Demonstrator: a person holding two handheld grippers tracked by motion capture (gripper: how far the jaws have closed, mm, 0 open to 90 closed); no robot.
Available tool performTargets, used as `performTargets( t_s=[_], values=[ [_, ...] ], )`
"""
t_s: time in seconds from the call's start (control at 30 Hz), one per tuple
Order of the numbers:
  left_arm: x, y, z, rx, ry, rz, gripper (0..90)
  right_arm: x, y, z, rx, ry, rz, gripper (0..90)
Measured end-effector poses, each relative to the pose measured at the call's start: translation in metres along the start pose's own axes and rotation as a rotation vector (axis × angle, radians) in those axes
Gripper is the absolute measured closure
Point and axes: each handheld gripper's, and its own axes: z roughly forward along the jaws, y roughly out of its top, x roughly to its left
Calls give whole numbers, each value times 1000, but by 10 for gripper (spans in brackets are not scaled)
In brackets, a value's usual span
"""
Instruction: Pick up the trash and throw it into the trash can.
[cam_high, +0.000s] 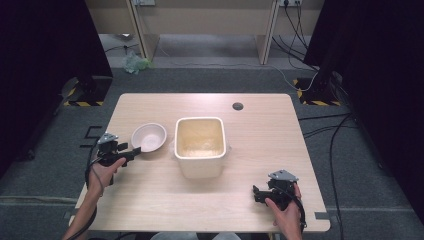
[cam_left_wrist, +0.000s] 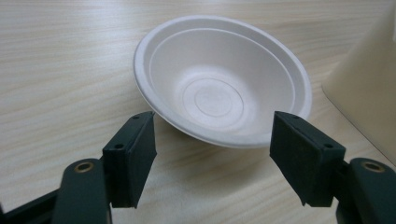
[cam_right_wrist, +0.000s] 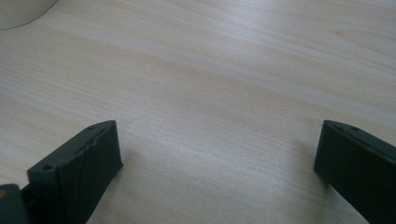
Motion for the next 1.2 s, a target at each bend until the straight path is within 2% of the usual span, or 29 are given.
performTargets(
  t_s=[0.47, 0.63, 0.83, 0.93, 1.07, 1.1, 1.2],
  values=[
    [12, 12, 15, -5, 6, -37, 346, 0, 0, 0, -1, 0, -2, 8],
    [17, 15, 26, 6, 23, -52, 388, 0, 0, 0, -1, 0, -2, 8],
    [23, 14, 33, 21, 29, -71, 466, 0, 0, 0, -1, 0, -2, 8],
    [25, 13, 36, 22, 23, -78, 560, 0, 0, 0, -1, 0, -2, 8],
    [25, 11, 39, 25, 14, -76, 630, 0, 0, 0, -1, 0, -2, 8],
    [25, 10, 38, 20, 16, -64, 709, 0, 0, 0, -1, 0, -2, 7],
    [24, 10, 37, 7, 3, -68, 758, 0, 0, 0, -1, 1, -2, 8]
  ],
)
